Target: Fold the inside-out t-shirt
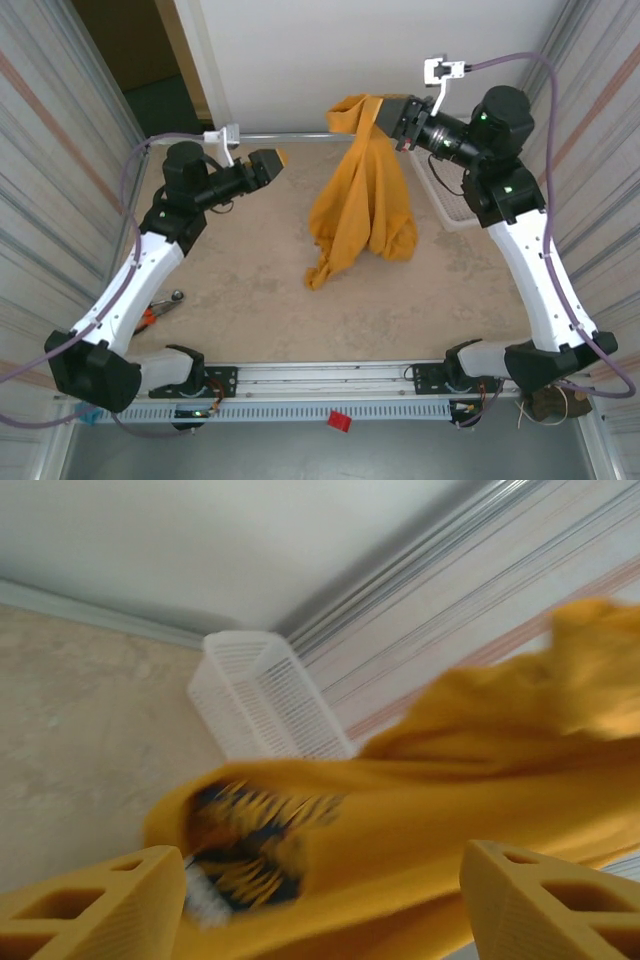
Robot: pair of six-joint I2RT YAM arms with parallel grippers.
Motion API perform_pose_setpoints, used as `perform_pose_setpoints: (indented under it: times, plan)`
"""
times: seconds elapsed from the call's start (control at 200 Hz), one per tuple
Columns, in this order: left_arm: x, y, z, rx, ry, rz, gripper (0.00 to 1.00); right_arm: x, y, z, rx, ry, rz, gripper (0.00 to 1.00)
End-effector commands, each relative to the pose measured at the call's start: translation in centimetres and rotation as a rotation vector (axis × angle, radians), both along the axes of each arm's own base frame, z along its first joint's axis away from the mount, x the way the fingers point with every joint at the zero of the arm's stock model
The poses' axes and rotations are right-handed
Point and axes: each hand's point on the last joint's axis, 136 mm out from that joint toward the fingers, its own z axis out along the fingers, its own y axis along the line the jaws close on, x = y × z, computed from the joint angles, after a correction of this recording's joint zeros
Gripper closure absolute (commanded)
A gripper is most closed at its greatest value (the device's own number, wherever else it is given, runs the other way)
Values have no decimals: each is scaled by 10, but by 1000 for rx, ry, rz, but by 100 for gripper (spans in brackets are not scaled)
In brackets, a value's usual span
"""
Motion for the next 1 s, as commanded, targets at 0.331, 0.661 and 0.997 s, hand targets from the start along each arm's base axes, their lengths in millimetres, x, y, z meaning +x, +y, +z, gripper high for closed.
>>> perform_pose_setpoints:
  times: [0.331,0.661,0.997]
  plan:
    - [-46,-17,-168,467,38,-3,24,17,-12,-25,3,115,-110,100]
    - [-8,-6,-245,750,264,86,24,14,-40,-42,-15,136,-235,100]
    - [27,-43,-300,813,313,-46,28,17,-76,-87,-52,211,-373,100]
